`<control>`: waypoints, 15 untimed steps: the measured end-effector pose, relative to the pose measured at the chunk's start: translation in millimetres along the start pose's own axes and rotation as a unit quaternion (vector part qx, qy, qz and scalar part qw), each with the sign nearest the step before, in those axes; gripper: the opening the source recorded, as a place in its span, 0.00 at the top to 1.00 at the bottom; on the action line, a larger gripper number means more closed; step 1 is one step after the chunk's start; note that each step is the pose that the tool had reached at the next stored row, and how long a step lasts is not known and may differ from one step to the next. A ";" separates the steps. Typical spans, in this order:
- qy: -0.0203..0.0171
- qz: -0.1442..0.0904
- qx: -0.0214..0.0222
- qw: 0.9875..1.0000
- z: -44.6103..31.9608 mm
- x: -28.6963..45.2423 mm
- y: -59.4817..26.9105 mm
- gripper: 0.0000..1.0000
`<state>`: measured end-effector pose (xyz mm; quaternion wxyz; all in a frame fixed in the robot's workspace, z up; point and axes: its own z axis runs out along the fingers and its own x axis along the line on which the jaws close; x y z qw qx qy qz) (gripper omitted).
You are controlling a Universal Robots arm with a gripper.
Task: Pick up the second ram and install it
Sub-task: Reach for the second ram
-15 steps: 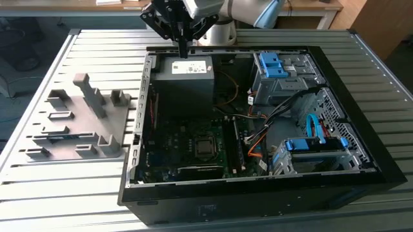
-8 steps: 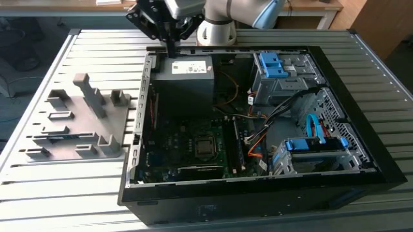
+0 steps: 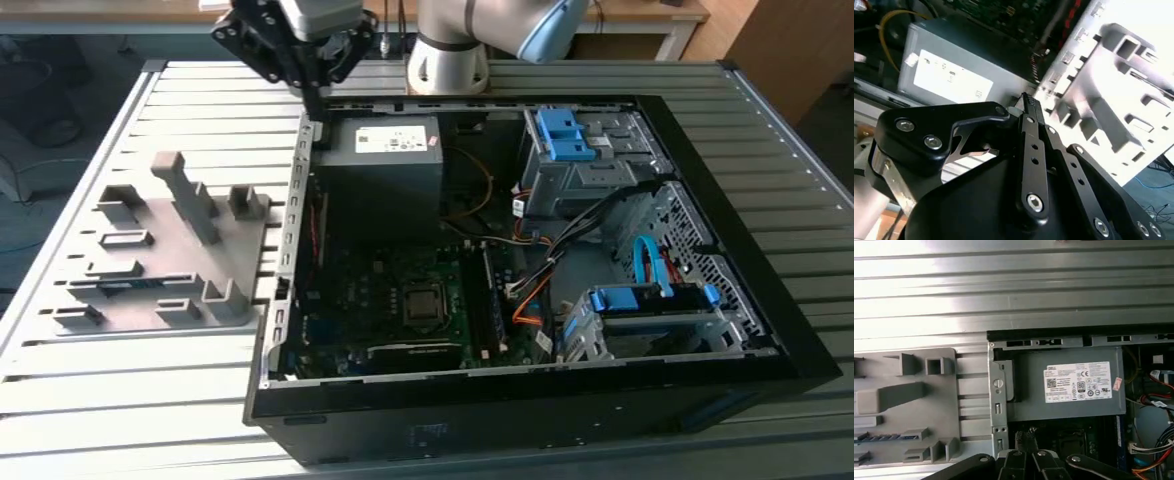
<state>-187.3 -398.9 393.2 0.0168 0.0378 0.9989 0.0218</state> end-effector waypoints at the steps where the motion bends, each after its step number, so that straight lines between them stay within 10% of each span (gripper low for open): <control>1: 0.000 0.000 0.000 1.000 -0.1 4.6 -0.3 0.90; 15: -0.003 0.000 0.000 1.000 -1.4 68.0 -5.2 0.90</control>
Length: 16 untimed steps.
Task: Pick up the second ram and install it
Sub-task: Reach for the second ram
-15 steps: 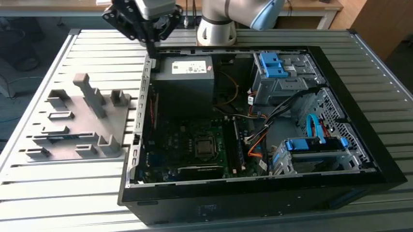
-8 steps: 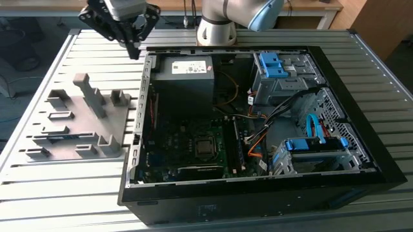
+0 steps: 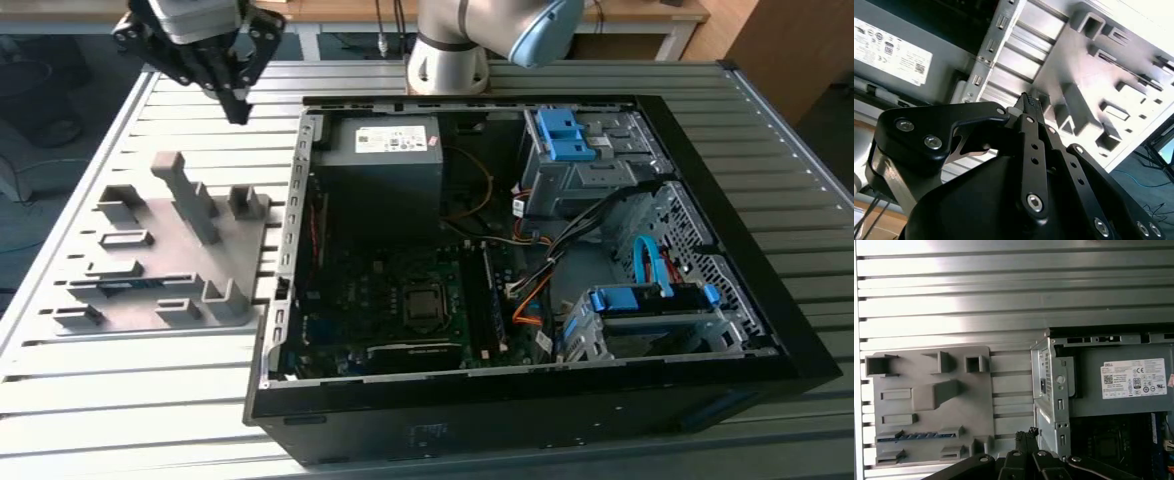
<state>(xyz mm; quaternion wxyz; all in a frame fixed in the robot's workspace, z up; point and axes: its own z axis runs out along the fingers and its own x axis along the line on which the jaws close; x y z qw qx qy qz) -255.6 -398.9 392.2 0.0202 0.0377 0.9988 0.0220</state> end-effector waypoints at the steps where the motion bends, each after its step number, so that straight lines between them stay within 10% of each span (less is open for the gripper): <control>1: 0.000 0.000 0.000 1.000 -0.1 4.6 -0.3 0.90; 16: -0.002 0.000 0.000 1.000 -2.1 71.7 -5.4 0.90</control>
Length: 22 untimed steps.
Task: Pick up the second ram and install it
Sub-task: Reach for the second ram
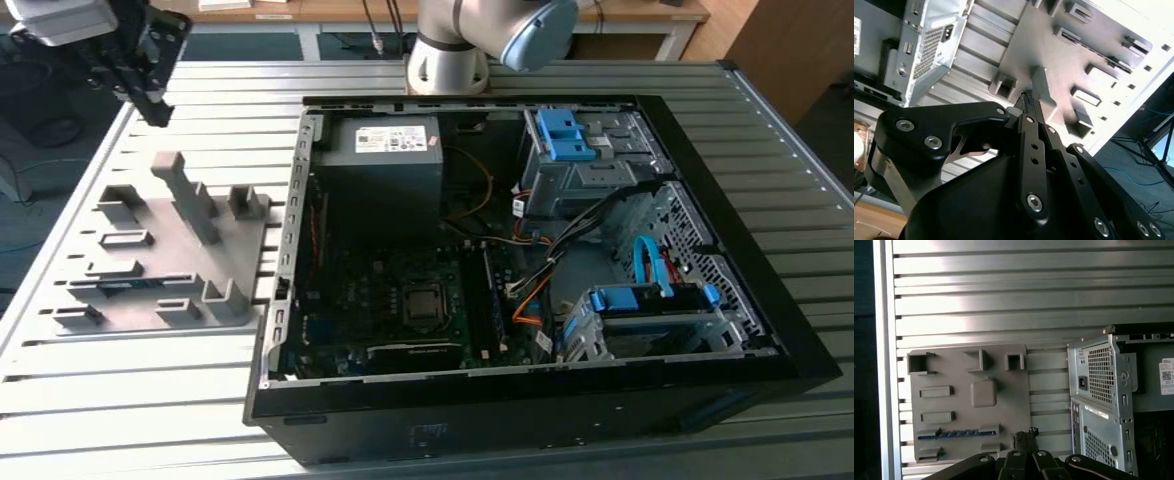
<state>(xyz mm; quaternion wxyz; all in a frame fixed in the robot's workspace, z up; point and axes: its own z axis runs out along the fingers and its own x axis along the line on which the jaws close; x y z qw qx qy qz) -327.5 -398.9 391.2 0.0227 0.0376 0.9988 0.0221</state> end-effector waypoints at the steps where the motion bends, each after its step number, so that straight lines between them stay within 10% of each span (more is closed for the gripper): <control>1: 0.000 0.000 0.000 1.000 -0.1 4.4 -0.3 0.90; 22: -0.001 0.000 0.000 1.000 -1.7 78.8 -5.9 0.90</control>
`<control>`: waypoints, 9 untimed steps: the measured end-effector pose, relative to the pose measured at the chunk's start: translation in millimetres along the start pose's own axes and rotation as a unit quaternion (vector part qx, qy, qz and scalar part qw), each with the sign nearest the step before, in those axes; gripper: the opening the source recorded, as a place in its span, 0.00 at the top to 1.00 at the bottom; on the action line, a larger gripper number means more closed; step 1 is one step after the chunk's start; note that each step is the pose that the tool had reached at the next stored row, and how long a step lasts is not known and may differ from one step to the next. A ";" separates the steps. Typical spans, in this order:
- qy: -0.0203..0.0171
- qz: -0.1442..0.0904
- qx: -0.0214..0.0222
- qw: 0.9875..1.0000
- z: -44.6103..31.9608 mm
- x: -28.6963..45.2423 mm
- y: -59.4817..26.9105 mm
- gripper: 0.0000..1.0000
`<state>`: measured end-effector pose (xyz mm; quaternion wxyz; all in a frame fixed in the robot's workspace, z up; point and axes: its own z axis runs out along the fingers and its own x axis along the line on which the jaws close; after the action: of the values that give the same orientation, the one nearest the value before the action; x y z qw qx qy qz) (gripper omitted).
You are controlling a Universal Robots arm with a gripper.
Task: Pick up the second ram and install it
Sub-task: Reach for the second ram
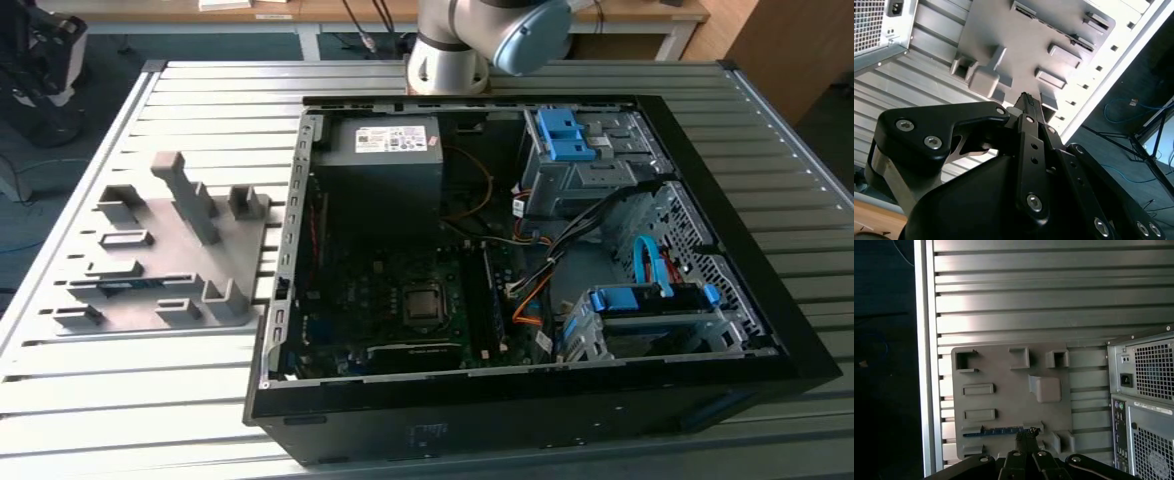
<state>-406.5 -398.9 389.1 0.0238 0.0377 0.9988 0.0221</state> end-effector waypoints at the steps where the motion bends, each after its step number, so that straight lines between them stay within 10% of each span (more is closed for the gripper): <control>1: 0.000 0.000 0.000 1.000 0.0 3.0 -0.2 0.90; 9: 0.000 0.000 0.000 1.000 -0.3 25.7 -2.0 0.90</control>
<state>-432.3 -398.9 388.1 0.0238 0.0376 0.9988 0.0221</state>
